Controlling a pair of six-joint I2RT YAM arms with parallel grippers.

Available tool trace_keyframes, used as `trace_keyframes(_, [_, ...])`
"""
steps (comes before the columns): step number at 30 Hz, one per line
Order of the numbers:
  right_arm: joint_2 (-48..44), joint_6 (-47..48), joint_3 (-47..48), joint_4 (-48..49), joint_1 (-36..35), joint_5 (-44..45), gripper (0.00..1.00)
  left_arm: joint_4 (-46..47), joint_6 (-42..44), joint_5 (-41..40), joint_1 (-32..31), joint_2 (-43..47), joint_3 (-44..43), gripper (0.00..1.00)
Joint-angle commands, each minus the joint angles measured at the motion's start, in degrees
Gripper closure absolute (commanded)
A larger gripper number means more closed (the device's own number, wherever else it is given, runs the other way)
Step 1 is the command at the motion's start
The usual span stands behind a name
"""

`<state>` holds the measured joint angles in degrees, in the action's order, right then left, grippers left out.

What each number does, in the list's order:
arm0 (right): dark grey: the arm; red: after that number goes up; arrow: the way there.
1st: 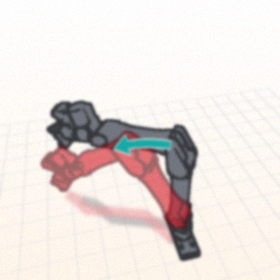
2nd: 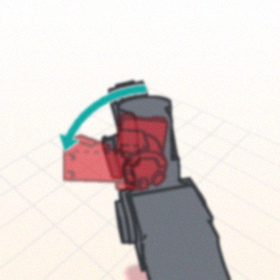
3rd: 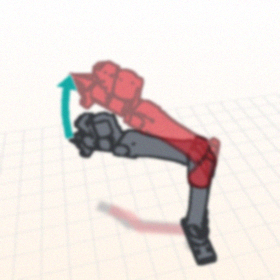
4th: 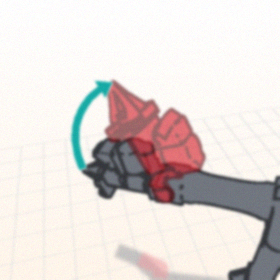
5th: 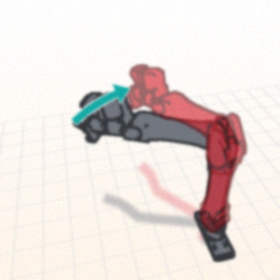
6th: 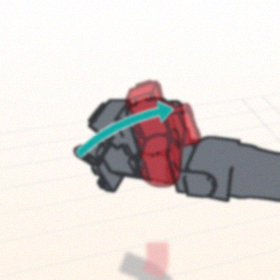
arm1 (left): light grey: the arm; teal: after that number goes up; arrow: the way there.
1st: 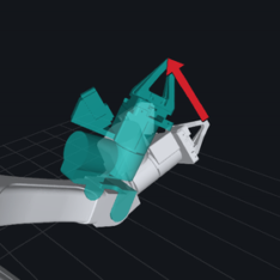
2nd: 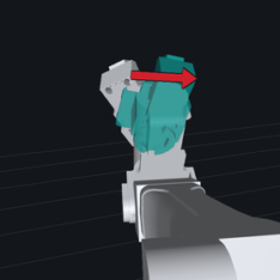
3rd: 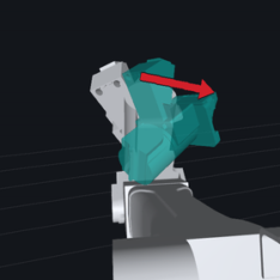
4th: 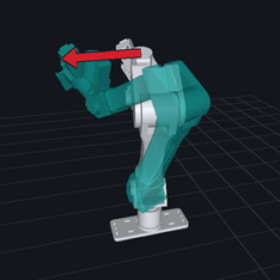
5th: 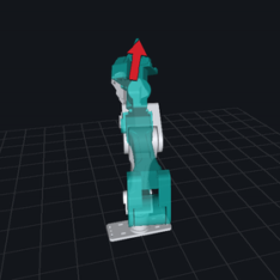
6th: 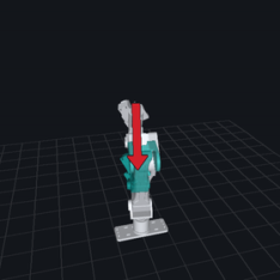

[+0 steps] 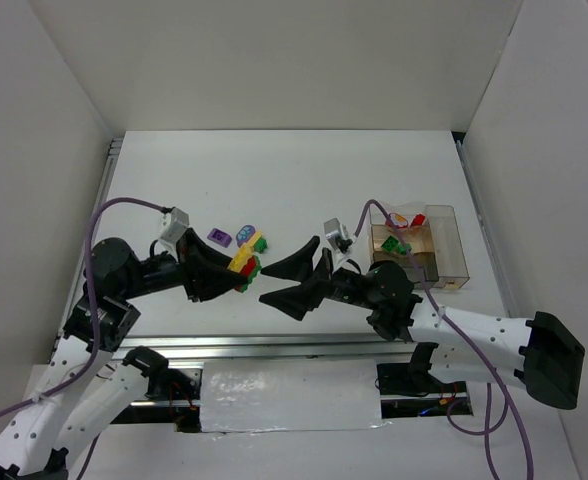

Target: Sort the legos into containers by color

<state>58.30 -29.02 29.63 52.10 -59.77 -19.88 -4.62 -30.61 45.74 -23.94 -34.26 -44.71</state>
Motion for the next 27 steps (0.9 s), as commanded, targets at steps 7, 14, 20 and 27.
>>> trace_keyframes(7, [1.81,1.25,5.17,2.22,-0.44,5.81,0.27,9.98,-4.28,6.03,0.48,-0.63,1.38,1.00])
trace_keyframes(14, [4.10,0.45,7.99,1.87,-0.09,5.20,0.33,11.21,-4.81,8.14,0.57,-0.19,1.90,1.00])
trace_keyframes(20, [5.77,-1.56,6.15,8.96,1.14,-1.72,0.59,12.27,-5.34,8.93,0.57,-0.19,1.91,1.00])
trace_keyframes(27, [8.58,-6.40,4.04,18.47,5.53,-13.95,1.00,12.80,-5.69,9.20,0.57,-0.11,1.64,1.00])
